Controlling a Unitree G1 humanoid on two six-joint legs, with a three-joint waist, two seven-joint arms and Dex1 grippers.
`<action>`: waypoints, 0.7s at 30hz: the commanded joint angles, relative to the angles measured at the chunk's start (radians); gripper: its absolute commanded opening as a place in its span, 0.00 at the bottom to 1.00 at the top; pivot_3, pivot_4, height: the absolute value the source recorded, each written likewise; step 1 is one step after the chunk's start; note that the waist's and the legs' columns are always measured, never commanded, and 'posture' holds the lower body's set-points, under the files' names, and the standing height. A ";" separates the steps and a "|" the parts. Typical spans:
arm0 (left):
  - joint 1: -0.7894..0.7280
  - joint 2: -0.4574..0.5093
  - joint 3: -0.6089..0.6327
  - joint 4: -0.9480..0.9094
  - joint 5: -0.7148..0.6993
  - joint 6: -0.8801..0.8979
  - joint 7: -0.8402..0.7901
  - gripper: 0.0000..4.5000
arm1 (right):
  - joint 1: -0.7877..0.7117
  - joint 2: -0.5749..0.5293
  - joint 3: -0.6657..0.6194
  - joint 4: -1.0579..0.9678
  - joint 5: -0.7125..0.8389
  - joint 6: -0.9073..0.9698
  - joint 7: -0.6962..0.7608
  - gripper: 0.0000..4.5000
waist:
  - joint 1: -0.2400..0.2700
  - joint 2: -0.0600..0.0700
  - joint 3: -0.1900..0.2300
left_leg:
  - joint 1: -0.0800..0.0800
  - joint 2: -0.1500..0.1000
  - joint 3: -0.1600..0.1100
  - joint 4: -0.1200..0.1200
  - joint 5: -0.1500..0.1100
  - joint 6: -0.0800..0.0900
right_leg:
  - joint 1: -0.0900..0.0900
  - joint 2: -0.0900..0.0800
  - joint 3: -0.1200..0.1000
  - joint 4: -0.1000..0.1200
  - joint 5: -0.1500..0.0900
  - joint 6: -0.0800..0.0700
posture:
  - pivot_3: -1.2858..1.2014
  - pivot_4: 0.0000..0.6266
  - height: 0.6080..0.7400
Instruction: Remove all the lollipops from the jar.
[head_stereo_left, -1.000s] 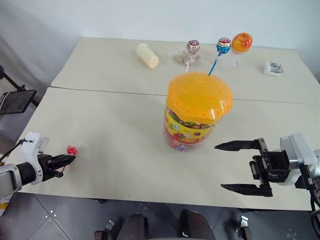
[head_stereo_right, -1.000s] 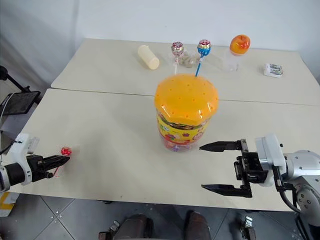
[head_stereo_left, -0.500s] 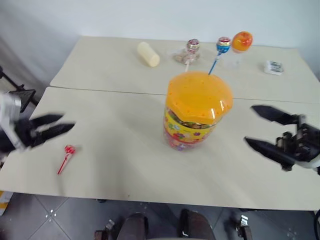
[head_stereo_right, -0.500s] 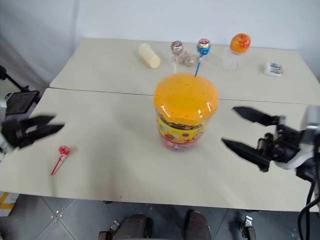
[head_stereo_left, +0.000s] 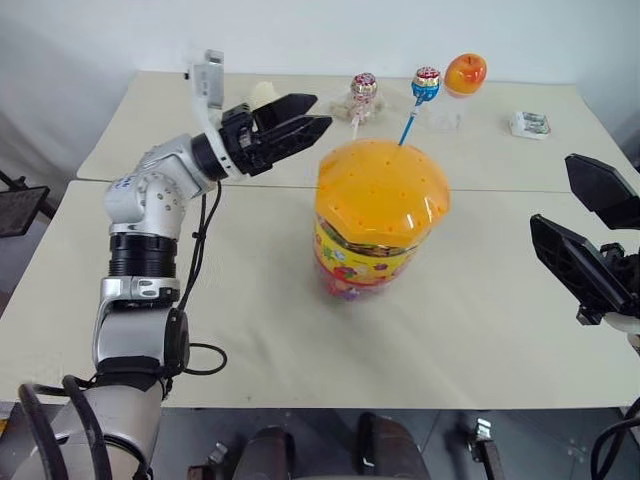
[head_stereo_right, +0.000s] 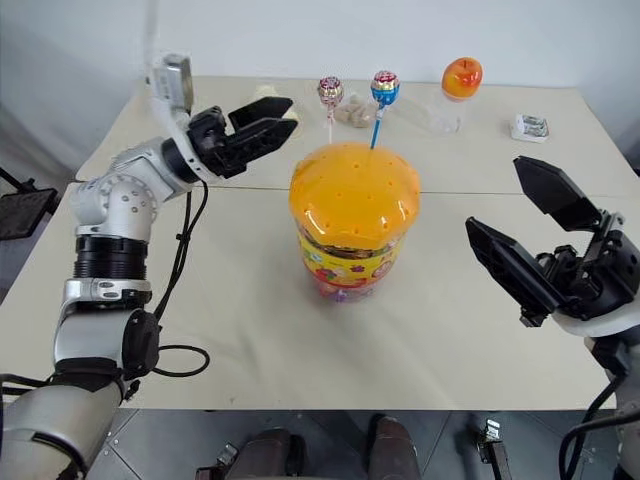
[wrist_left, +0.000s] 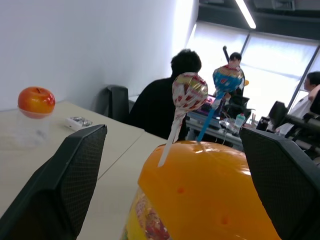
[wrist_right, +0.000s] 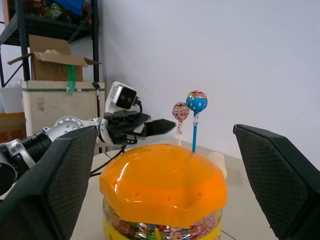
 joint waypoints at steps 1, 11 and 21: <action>-0.059 -0.040 -0.031 0.055 0.048 -0.052 -0.027 1.00 | 0.011 0.006 -0.026 -0.045 0.025 -0.034 -0.010 1.00 | 0.003 0.000 0.000 | 0.000 0.000 0.000 0.001 0.000 0.000 | 0.000 0.000 0.000 0.000 0.000 0.000 | 0.52 0.24 1.00; -0.171 -0.132 -0.032 0.243 0.120 -0.116 -0.029 0.82 | 0.060 0.012 -0.023 -0.068 0.023 -0.064 -0.008 1.00 | 0.024 0.000 0.000 | -0.001 0.000 0.000 0.002 0.000 0.001 | 0.000 0.000 0.000 0.000 0.000 0.000 | 0.52 0.24 1.00; -0.232 -0.143 0.008 0.309 0.115 -0.113 -0.091 0.12 | 0.087 0.030 -0.002 -0.081 0.003 -0.089 0.001 1.00 | 0.022 0.000 0.000 | -0.001 0.000 0.000 0.002 0.000 0.001 | 0.000 0.000 0.000 0.000 0.000 0.000 | 0.52 0.24 1.00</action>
